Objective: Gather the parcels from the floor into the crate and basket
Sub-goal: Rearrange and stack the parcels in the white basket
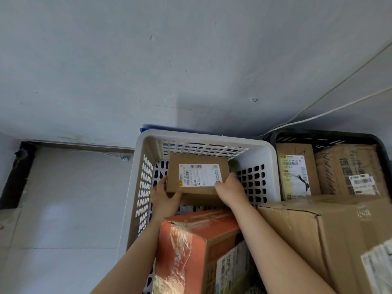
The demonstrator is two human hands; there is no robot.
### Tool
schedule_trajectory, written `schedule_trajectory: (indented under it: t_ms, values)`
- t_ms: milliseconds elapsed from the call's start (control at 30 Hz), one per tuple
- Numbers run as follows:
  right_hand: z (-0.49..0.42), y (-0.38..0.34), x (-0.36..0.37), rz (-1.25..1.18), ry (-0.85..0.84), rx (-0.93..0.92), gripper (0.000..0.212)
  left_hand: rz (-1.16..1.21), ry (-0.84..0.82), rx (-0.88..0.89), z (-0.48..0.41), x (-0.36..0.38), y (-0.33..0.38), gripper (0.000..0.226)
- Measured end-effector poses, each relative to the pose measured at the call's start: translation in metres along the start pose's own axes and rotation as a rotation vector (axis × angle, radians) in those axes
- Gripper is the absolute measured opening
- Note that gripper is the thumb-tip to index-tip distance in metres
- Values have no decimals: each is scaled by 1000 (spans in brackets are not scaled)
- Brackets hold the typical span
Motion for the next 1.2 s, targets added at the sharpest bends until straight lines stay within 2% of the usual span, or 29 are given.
schedule_trajectory:
  t_ms: [133,200,267,333,400,433,500,533,600,633,700,767,833,900,967,1033,1133,1200]
  values:
    - [-5,9,10,-65,-139,150,62,-75,-59,76,-13,6,4,67]
    - [-5,8,10,-159,-112,150,71,-54,-82,-5,-17,5,5,59]
    - [-1,-3,-1,-192,9,40,74,26,-98,-192,-12,-4,7,61]
    - [17,-21,-17,-243,91,-115,56,237,-165,-285,6,-22,15,46]
    - [43,-33,-30,-271,108,-211,35,406,-263,-262,41,-43,26,27]
    - [59,-36,-34,-283,102,-242,29,400,-290,-222,61,-54,30,26]
    - [88,-26,-33,-250,83,-305,27,225,-284,-97,96,-67,26,37]
    - [100,-15,-27,-167,77,-314,33,115,-286,-36,112,-68,21,50]
    - [115,17,-9,25,58,-245,57,-67,-313,20,133,-64,8,99]
    - [121,34,-1,51,68,-192,69,-109,-325,27,135,-58,-1,115]
    - [131,61,6,-105,134,-89,85,-119,-313,26,129,-50,-12,121]
    - [138,77,8,-331,192,-49,93,-111,-283,-5,121,-45,-16,108]
    - [143,77,8,-434,202,-83,95,-122,-275,29,119,-44,-13,87]
    - [150,67,1,-484,237,-160,90,-107,-260,86,121,-49,-5,83]
    - [154,49,-8,-540,218,-242,85,-97,-178,138,117,-60,8,85]
    - [145,28,-16,-536,186,-329,82,-81,-99,197,107,-67,28,80]
    - [118,-2,-23,-434,162,-409,70,-110,-32,257,89,-59,62,51]
    - [102,-12,-20,-344,144,-446,62,-91,-5,240,80,-47,73,40]
Point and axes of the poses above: each hand's wrist, its own z-axis away from the middle knuckle, its own x-axis out of the palm, y = z × x, the point moved 4 cm from there along -z, towards the middle knuckle, and after that the axes turned 13 degrees about -z, right-handed, at the moved point
